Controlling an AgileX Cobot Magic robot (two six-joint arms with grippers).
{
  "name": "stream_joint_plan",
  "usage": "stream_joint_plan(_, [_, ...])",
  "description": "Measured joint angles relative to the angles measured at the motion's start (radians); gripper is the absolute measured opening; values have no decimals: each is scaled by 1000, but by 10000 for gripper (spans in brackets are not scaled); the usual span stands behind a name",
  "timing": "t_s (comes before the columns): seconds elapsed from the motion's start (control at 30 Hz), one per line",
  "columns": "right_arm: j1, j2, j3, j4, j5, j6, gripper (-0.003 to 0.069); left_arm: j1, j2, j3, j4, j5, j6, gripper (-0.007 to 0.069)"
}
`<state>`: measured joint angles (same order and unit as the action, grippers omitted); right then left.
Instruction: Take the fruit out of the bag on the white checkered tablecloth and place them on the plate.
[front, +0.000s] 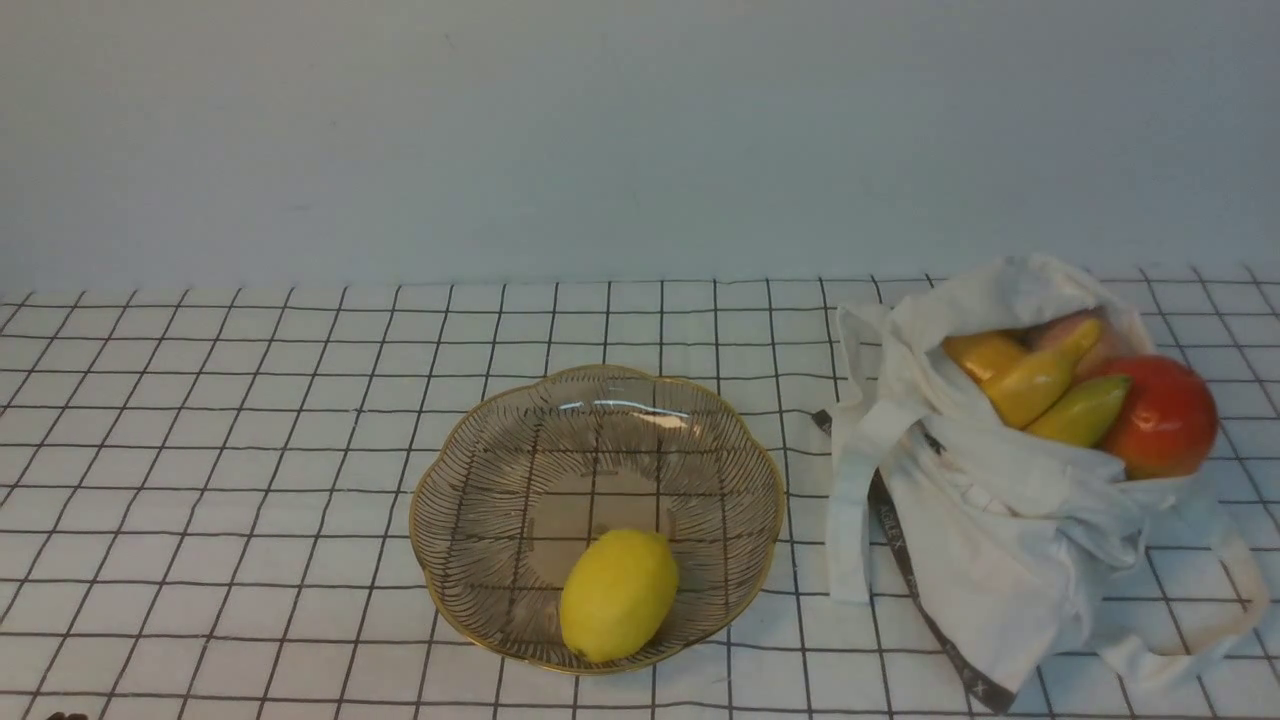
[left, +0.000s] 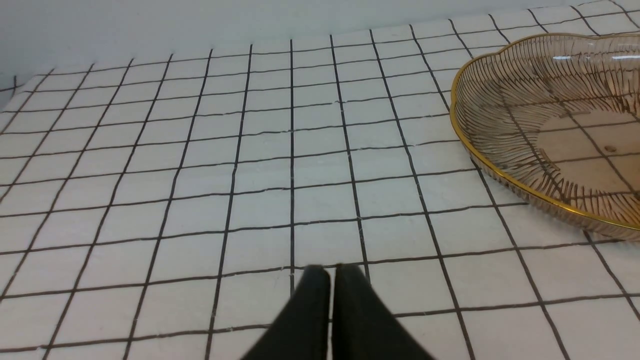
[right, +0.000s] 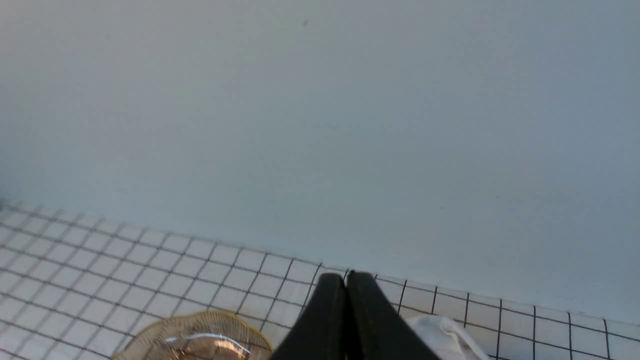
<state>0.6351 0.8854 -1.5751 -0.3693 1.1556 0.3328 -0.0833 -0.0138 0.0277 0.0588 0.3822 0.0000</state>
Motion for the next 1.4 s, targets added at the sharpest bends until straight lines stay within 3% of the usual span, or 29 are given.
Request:
stream_joint_plan(0.2, [0,-381,435,4,-252,19,-13,0,0,0,0,0,0,-8])
stream_joint_plan(0.33, [0,-574,742,102,-458,24,-13,0,0,0,0,0,0,-8])
stream_joint_plan(0.6, [0,-660,1112,238,-867,28,-13,0,0,0,0,0,0,-8])
stream_joint_plan(0.87, [0,-660,1274,306,-953,28,-13,0,0,0,0,0,0,-8])
stream_joint_plan(1.27, [0,-660,1296,118,-1027,-12,-13,0,0,0,0,0,0,-8])
stream_joint_plan(1.4, [0,-660,1296,167,-1074,-80,-13,0,0,0,0,0,0,-8])
